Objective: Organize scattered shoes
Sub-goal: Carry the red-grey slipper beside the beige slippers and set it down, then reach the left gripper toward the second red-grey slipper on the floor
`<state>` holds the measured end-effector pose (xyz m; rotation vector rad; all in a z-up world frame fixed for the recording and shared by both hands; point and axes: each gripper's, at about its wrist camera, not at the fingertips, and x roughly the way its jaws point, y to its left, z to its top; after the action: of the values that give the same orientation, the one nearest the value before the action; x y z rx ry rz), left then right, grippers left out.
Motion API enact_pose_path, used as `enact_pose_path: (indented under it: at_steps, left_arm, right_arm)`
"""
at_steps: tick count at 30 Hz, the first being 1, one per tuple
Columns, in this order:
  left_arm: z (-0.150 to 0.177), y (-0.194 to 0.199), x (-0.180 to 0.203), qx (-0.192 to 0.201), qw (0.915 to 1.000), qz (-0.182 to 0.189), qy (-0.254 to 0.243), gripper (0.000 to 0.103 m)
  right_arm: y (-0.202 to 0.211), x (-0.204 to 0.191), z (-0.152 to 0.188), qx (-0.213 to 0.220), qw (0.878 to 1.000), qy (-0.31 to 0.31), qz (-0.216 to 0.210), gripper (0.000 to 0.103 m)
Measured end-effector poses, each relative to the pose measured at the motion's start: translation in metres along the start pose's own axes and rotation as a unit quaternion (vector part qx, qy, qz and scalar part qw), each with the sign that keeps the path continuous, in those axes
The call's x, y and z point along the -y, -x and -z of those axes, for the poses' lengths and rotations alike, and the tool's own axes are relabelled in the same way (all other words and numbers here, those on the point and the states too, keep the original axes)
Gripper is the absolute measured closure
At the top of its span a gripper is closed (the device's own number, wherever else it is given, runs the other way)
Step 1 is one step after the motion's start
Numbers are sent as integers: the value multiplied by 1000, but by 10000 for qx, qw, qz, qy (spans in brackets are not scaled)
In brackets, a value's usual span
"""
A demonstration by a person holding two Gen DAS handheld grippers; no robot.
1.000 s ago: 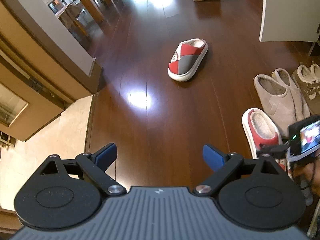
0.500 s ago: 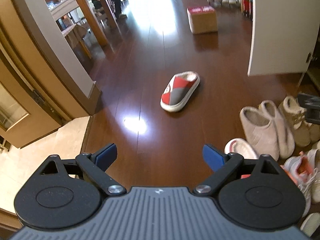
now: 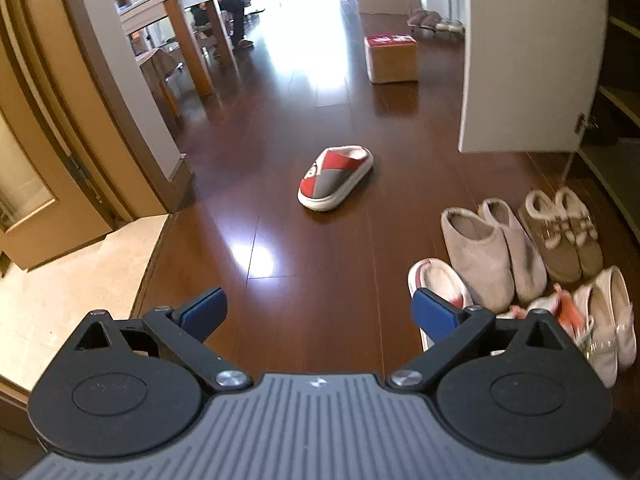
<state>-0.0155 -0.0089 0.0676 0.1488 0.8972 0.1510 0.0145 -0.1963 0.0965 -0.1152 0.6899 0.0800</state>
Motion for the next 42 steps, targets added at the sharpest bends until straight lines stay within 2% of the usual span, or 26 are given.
enact_pose_path:
  at_steps: [6,11,17,23,29,33,35,39,42]
  left_arm:
    - [7,31,4,468,9986,-219,-134,3]
    - [2,34,3,528,9985,-95,-100,2]
    - [-14,7,-8,350,9988,-227,-248,2]
    - [-38,-40,-27,-150,9991,-190,-339,2]
    - [-63,-104,-42,-559,9961,-153,-664,2]
    - [-75,-179,-40,-925,9900,-94,-1061,2]
    - [-79,-208,-39,-1029,9885,-42,-1111,2]
    - [-108,-306,-38,-1275,9865,108,-1017,2]
    - [-141,-365,-35,-1402,9870,322,-712,2]
  right_arm:
    - [7,-4,5,-4,10000,-58,-59,1]
    - [2,-15,4,-21,10000,20,-66,1]
    - [-10,-27,0,-90,9998,146,-63,1]
    - [-42,-34,-5,-309,9991,292,1,1]
    - [-89,-33,-6,-731,9968,319,5,1]
    - [-123,-10,7,-1155,9931,105,-189,1]
    - [-141,16,17,-1356,9902,-317,-140,1]
    - [-161,59,26,-1589,9818,-1043,1,1]
    - [-180,92,30,-1797,9719,-1462,420,1]
